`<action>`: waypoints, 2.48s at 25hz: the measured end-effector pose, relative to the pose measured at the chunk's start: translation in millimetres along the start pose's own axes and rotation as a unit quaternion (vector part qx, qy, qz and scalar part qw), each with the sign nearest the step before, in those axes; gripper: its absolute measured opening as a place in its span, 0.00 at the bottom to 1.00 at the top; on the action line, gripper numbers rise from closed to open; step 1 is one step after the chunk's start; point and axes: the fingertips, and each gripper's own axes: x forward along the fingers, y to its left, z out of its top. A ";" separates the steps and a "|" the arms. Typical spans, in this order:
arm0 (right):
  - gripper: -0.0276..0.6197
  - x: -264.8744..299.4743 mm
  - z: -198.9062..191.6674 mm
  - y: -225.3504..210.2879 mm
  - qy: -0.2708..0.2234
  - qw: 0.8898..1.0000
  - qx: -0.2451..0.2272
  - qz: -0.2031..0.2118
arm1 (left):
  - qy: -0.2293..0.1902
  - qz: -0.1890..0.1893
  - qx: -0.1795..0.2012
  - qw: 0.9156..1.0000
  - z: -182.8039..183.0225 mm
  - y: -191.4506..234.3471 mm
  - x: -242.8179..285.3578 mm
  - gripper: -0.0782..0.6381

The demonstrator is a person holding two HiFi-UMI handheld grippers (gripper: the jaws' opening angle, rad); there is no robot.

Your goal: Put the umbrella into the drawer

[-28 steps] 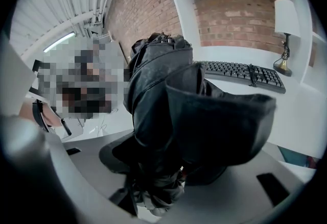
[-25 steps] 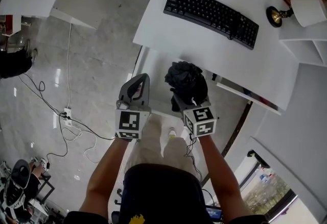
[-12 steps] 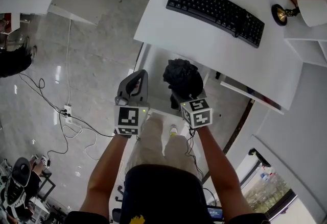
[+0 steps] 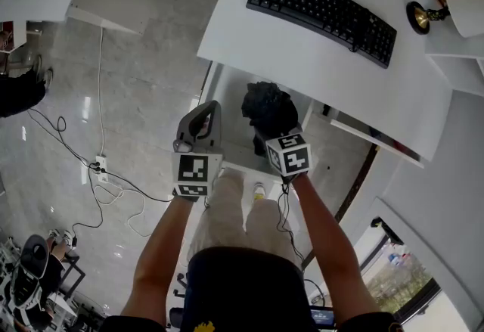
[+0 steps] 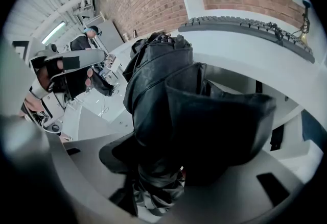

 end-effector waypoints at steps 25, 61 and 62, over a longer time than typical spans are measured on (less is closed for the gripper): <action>0.42 87.8 -42.7 -11.1 0.120 0.992 -0.013 0.018 | 0.042 0.026 0.043 0.998 -31.2 18.4 23.7 0.13; 0.36 84.8 -31.7 -17.8 0.079 0.997 0.011 0.000 | 0.032 -0.001 0.037 0.999 -29.4 -4.4 13.1 0.13; 0.36 83.4 -31.2 -18.3 0.078 0.997 0.010 -0.001 | 0.030 -0.002 0.038 0.999 -28.5 -5.1 13.0 0.13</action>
